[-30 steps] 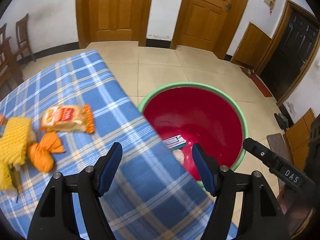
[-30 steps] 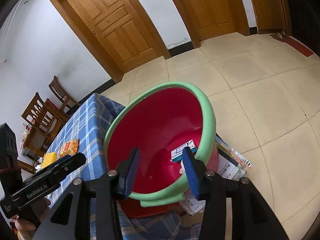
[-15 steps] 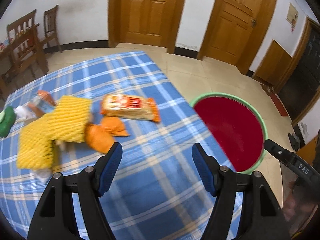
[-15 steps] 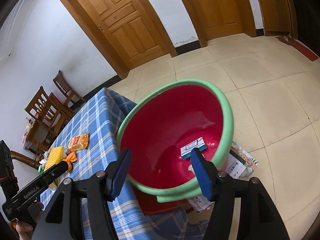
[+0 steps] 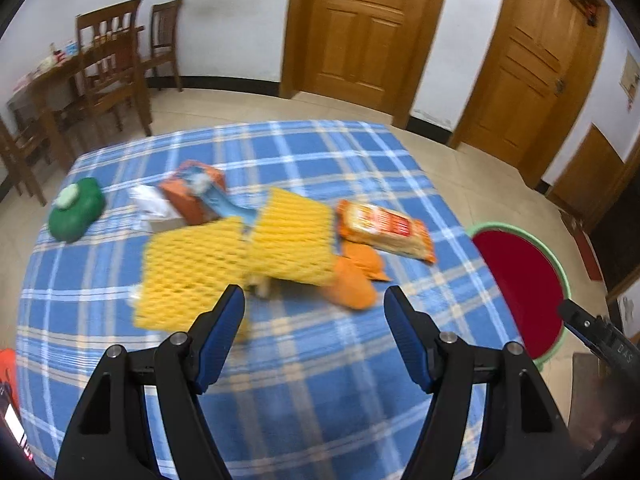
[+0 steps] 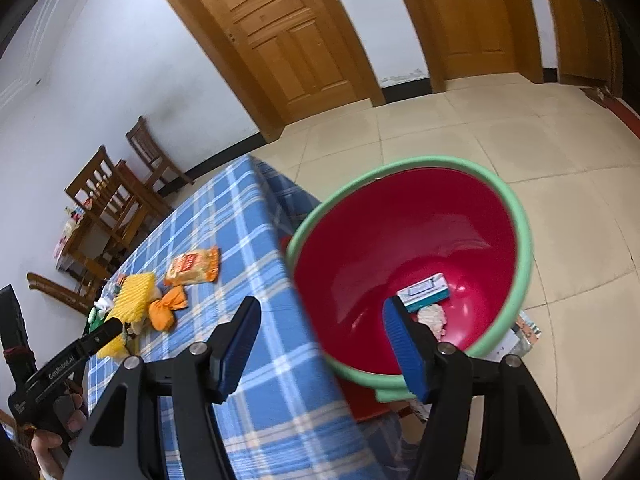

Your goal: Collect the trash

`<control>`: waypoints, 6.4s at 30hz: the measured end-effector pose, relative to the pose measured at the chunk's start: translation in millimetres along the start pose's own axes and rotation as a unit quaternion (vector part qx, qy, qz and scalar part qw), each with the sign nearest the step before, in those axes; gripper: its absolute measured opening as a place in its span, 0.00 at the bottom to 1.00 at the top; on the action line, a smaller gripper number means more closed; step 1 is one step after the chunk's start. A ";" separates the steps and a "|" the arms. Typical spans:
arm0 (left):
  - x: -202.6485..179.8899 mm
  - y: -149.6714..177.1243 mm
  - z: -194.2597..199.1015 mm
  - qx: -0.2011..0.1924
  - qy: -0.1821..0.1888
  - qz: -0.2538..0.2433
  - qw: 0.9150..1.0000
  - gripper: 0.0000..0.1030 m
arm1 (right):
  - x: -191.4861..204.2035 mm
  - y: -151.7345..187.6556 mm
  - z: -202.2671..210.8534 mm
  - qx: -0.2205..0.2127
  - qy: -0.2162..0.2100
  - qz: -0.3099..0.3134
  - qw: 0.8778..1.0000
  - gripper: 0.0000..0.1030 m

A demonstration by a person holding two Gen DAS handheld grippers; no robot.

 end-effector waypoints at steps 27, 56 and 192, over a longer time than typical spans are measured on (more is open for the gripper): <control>89.7 -5.1 -68.1 0.044 -0.050 0.064 0.996 0.71 | 95.5 -12.7 -111.6 0.107 -0.038 0.120 0.986 0.73; 82.2 -6.4 -48.9 0.035 0.074 0.119 0.989 0.13 | 122.1 -9.7 -189.1 0.176 -0.029 0.244 0.953 0.58; -35.4 13.7 -1.5 0.036 0.073 -0.002 0.997 0.60 | -24.6 9.5 13.3 0.007 0.013 -0.027 1.000 0.62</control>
Point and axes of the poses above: each gripper's, at about its wrist camera, not at the fingertips, and z roughly against the way its jaws point, x to its left, y to its underside, the point moved 7 cm from there along -z, roughly the way its jaws point, and after that the axes turned 13 degrees about -y, right-handed, at the moved point
